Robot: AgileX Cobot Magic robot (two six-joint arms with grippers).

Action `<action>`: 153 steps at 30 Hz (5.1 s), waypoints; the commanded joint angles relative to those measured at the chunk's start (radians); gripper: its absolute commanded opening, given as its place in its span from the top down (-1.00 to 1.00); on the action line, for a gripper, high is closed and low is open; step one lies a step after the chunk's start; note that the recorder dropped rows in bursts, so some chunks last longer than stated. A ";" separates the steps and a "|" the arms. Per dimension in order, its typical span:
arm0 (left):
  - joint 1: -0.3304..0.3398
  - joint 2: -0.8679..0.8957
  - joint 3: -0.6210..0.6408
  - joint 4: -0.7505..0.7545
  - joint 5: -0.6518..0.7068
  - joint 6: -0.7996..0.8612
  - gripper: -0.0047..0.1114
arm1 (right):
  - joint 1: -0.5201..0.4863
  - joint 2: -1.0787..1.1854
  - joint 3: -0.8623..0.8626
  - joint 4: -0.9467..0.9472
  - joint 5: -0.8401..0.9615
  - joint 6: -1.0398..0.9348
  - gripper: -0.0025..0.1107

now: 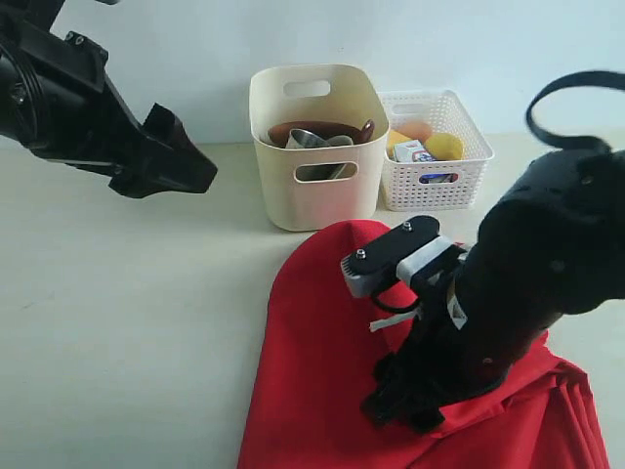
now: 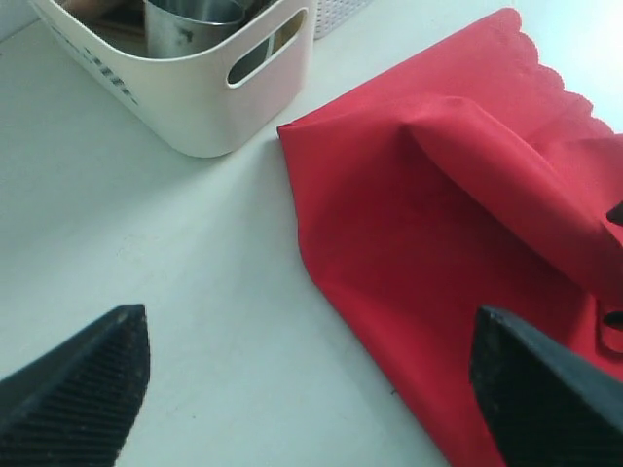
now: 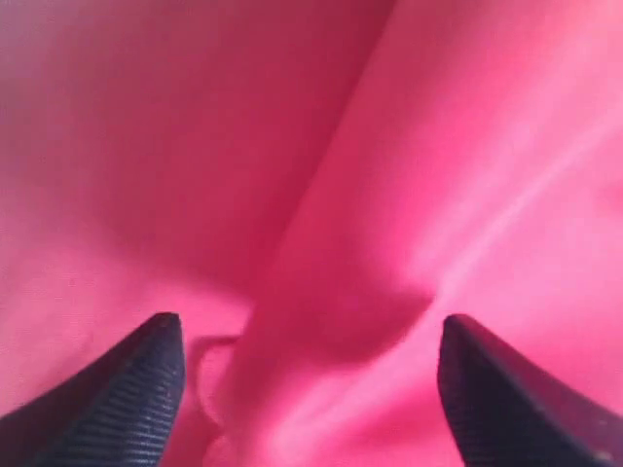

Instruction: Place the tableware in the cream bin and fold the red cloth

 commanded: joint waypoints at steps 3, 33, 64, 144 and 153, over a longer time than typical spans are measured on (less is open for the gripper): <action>0.002 0.000 0.002 -0.003 0.043 0.004 -0.54 | 0.009 0.075 -0.007 -0.276 0.042 0.281 -0.26; 0.002 0.000 0.002 -0.033 0.074 0.011 -0.54 | -0.064 0.114 -0.104 -1.216 0.186 0.165 0.96; 0.002 0.032 0.115 -0.082 -0.077 0.113 -0.54 | -0.549 -0.035 -0.201 0.049 0.035 -0.379 -0.51; 0.002 0.563 -0.151 -0.370 -0.258 0.302 -0.23 | -0.573 0.685 -0.883 1.266 0.479 -1.247 0.90; 0.002 0.563 -0.151 -0.366 -0.251 0.302 -0.23 | -0.580 0.648 -0.902 1.202 0.513 -1.252 0.90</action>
